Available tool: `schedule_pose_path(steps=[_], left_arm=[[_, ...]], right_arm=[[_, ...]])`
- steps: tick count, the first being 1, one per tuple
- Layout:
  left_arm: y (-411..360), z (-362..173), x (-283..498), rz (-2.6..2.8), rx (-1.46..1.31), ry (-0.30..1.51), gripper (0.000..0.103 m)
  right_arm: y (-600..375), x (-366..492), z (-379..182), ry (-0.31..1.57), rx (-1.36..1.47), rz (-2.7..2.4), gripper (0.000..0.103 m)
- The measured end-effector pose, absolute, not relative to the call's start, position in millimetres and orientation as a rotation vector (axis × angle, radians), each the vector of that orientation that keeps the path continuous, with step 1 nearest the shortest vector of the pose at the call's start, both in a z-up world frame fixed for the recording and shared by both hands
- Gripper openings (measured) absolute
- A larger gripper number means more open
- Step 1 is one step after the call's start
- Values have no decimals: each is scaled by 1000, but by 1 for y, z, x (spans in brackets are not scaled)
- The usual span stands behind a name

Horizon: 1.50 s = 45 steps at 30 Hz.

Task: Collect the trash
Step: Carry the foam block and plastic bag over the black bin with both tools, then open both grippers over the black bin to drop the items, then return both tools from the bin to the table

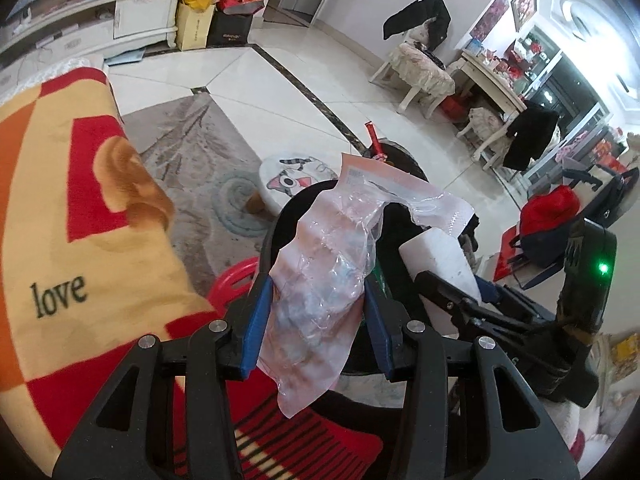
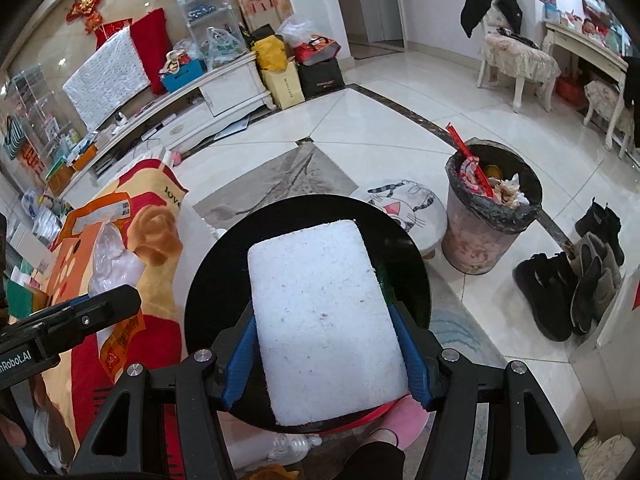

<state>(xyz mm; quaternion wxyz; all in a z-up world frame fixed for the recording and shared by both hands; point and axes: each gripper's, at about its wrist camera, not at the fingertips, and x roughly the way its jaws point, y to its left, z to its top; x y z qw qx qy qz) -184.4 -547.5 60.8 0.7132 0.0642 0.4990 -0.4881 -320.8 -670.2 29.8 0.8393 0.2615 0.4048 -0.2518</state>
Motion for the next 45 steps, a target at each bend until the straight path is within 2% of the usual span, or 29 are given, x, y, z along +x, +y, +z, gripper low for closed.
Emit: schedule_pose_path(steps=[12, 15, 21, 23, 25, 27, 36, 45], left_arm=[[-564, 58, -186, -1099, 125, 1125, 43], [-565, 58, -185, -1107, 125, 1122, 47], [-569, 58, -187, -1124, 117, 1123, 49], [-570, 58, -186, -1137, 108, 1124, 53], [-570, 58, -186, -1171, 79, 1129, 64], [-571, 58, -184, -1197, 49, 1136, 71], [-568, 58, -178, -1188, 36, 1167, 72], [-541, 70, -177, -1112, 73, 1107, 72]], right_arm=[[-679, -322, 21, 866, 572, -539, 61], [-681, -324, 20, 865, 586, -551, 62], [-684, -325, 16, 877, 601, -556, 62], [-685, -326, 15, 875, 616, -551, 63], [-686, -327, 14, 872, 631, -545, 68], [-688, -329, 13, 855, 654, -537, 75], [-687, -333, 15, 842, 680, -543, 78], [-668, -322, 17, 867, 637, -507, 78]])
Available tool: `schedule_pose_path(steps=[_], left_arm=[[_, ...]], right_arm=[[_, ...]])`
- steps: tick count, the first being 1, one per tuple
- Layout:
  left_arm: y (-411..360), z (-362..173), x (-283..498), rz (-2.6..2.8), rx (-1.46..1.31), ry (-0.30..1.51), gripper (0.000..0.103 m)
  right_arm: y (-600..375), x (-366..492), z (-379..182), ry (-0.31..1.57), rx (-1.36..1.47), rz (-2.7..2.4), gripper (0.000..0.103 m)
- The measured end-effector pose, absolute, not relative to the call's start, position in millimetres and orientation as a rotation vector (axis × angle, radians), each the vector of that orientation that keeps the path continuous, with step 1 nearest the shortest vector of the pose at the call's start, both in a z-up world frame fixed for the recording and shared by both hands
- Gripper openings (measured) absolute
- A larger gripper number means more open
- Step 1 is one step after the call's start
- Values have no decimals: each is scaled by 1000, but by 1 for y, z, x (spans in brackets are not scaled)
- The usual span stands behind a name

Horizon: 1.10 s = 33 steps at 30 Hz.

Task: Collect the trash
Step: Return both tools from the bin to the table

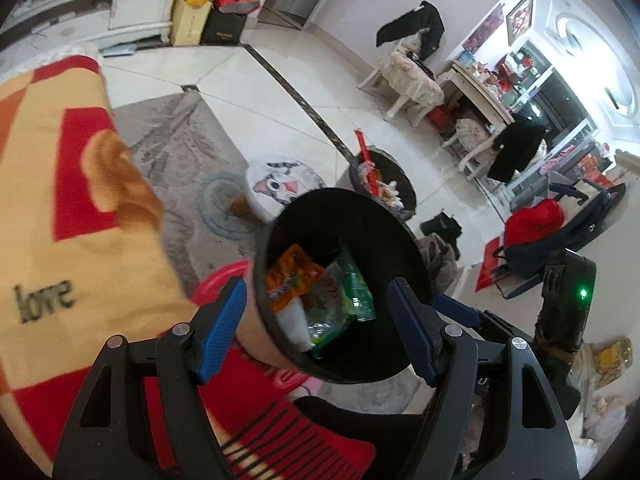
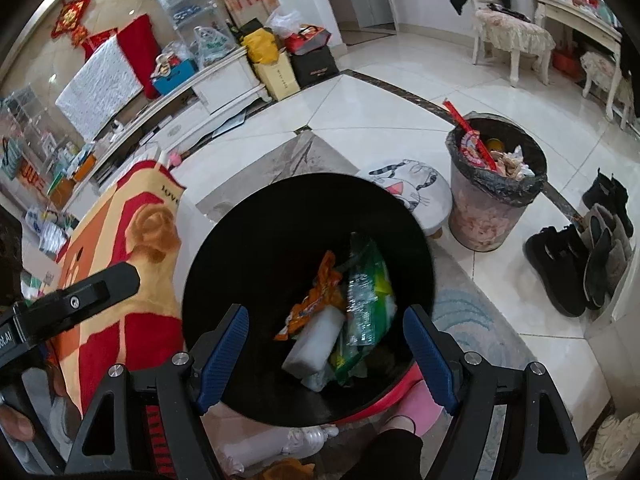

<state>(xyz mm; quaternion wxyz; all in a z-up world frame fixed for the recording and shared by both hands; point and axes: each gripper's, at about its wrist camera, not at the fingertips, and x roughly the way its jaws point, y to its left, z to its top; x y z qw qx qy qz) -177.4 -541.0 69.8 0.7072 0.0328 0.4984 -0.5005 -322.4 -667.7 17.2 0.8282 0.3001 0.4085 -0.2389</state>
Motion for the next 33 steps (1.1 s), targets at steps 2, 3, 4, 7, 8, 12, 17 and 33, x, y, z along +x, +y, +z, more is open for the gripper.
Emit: schedule_pose_path(steps=[2, 3, 4, 7, 8, 12, 17, 33], left_arm=[[-531, 73, -175, -1074, 88, 1085, 72], [-527, 73, -175, -1063, 92, 1079, 72], [-521, 74, -174, -1046, 97, 1070, 72], [-501, 76, -169, -996, 108, 1043, 72], [-496, 75, -168, -983, 110, 1038, 72], [-467, 73, -159, -923, 97, 1024, 72], [-427, 72, -150, -843, 87, 1012, 72], [-272, 82, -115, -612, 1, 992, 72]], right_arm=[[-661, -318, 18, 871, 623, -496, 78], [-657, -316, 19, 873, 616, -489, 78], [-653, -313, 20, 875, 610, -480, 78], [-641, -305, 22, 879, 596, -458, 78], [-637, -303, 22, 880, 592, -452, 78], [-619, -291, 26, 888, 570, -421, 78], [-590, -273, 32, 898, 528, -365, 78], [-468, -190, 36, 964, 376, -102, 78]])
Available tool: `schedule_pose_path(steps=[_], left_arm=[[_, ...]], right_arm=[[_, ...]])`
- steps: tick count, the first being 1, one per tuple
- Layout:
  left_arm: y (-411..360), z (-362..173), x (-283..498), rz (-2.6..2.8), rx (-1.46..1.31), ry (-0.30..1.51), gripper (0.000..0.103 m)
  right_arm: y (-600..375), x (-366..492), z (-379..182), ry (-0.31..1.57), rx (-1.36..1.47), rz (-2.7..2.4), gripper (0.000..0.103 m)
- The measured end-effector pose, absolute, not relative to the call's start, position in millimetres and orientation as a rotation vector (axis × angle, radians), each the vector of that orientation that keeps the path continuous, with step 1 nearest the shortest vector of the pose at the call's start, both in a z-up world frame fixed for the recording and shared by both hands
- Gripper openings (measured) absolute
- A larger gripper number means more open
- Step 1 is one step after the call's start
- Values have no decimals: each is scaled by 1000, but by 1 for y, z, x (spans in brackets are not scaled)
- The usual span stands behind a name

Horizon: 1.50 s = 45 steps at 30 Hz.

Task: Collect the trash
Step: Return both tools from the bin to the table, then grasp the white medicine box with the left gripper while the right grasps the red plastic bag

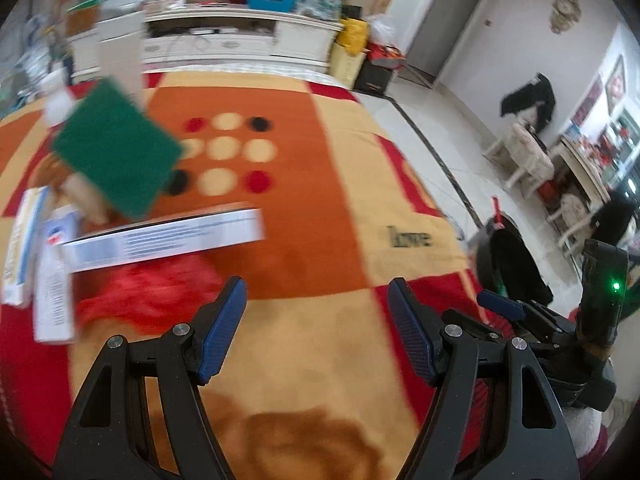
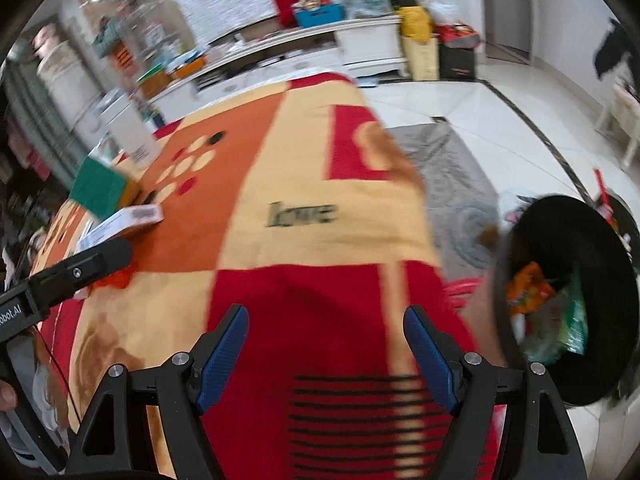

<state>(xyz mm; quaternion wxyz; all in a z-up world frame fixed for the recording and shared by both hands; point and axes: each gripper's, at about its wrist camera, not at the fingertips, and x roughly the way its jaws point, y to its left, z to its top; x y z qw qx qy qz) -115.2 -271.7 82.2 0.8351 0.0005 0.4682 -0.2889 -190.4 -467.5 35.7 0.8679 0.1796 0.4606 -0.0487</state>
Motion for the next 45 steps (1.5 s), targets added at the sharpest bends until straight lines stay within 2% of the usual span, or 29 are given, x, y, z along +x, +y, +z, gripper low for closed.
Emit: schedule_pose_path(steps=[15, 26, 28, 29, 30, 31, 33, 36, 44, 45], left_arm=[[-120, 62, -87, -337, -86, 1025, 72], [-92, 57, -70, -298, -144, 1050, 72], [-94, 56, -68, -301, -149, 1055, 72], [-96, 55, -66, -303, -149, 1057, 72], [-98, 54, -65, -305, -147, 1058, 72], [-100, 53, -62, -307, -146, 1060, 72], [-106, 51, -57, -309, -143, 1066, 72], [-116, 45, -49, -311, -133, 1077, 72], [-135, 31, -28, -287, -74, 1075, 71], [-134, 31, -29, -289, -80, 1075, 67]], right_arm=[[-355, -129, 37, 985, 292, 154, 78], [-295, -76, 34, 953, 276, 309, 78], [-293, -68, 31, 952, 289, 323, 72], [-292, -64, 29, 954, 292, 329, 57], [-293, -61, 30, 951, 302, 334, 50], [-294, -59, 31, 940, 316, 333, 49], [-298, -55, 37, 924, 331, 328, 40], [-306, -54, 46, 896, 328, 305, 35], [-330, -69, 40, 914, 343, 275, 33], [-331, -72, 40, 914, 344, 277, 33]])
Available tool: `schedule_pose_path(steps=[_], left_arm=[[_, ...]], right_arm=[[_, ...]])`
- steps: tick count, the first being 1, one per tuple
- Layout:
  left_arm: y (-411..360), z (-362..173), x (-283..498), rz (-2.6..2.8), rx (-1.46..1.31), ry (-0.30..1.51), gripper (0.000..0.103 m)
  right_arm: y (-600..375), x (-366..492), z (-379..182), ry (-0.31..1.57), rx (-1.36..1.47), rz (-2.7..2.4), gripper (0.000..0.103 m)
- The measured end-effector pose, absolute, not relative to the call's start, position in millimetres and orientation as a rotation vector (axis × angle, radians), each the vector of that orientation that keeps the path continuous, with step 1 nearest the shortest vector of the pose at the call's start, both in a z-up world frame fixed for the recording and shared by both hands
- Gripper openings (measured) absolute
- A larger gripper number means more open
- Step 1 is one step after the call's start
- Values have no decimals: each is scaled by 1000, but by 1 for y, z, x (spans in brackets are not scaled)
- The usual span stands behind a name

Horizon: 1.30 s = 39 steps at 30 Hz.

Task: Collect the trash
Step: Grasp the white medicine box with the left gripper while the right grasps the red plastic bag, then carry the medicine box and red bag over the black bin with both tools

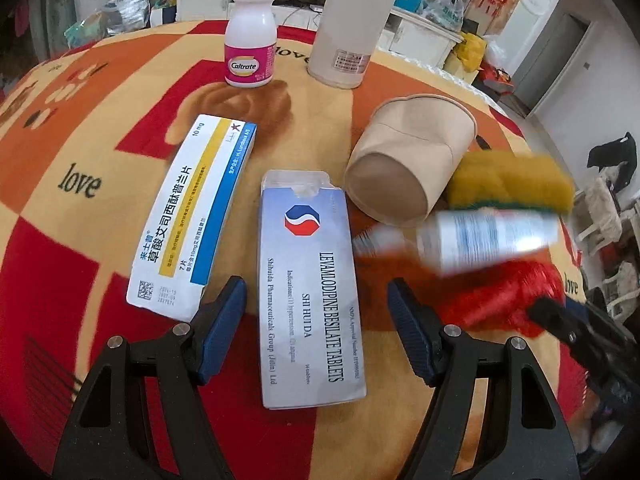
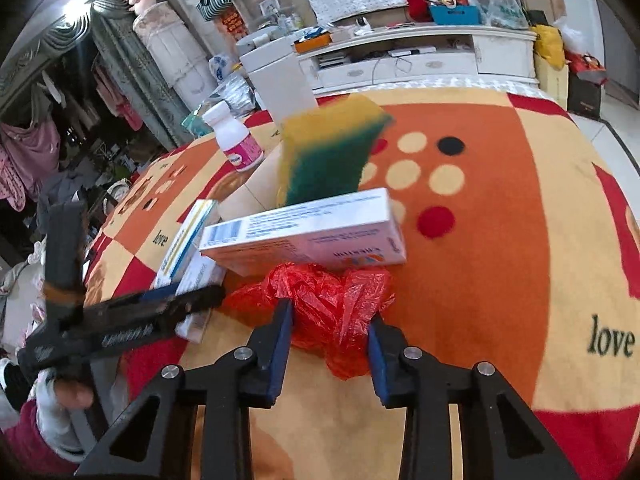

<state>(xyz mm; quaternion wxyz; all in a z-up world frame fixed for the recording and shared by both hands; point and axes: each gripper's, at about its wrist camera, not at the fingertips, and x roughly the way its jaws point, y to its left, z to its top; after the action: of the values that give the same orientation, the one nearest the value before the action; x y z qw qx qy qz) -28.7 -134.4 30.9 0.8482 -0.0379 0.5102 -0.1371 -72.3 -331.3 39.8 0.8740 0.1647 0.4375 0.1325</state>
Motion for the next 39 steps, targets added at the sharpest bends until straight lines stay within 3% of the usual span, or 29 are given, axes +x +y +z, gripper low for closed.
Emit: schedule_pose_path(steps=[1, 2, 13, 14, 17, 18, 23, 25, 28, 39], left_arm=[[-133, 31, -30, -293, -85, 1074, 51], [-133, 31, -31, -295, -79, 1078, 48], [-131, 36, -101, -445, -47, 1153, 48], [-132, 36, -108, -453, -42, 1159, 48], [-134, 36, -122, -466, -47, 1164, 48], [-133, 37, -126, -467, -52, 1162, 48], [-129, 44, -141, -463, -60, 1148, 48], [-125, 49, -146, -463, -68, 1142, 48], [-121, 58, -153, -463, -71, 1130, 48], [-172, 87, -159, -573, -41, 1070, 48]], right_arm=[[-335, -76, 41, 913, 344, 279, 33], [-338, -82, 42, 913, 342, 280, 33], [-347, -138, 45, 978, 261, 298, 33], [-346, -141, 44, 982, 248, 294, 35], [-343, -147, 42, 966, 204, 274, 68], [-340, -147, 41, 969, 196, 279, 69], [-333, -137, 28, 970, 193, 255, 69], [-334, -135, 24, 981, 207, 252, 50], [-335, -145, 30, 957, 211, 277, 40], [-377, -181, 57, 877, 245, 198, 39]])
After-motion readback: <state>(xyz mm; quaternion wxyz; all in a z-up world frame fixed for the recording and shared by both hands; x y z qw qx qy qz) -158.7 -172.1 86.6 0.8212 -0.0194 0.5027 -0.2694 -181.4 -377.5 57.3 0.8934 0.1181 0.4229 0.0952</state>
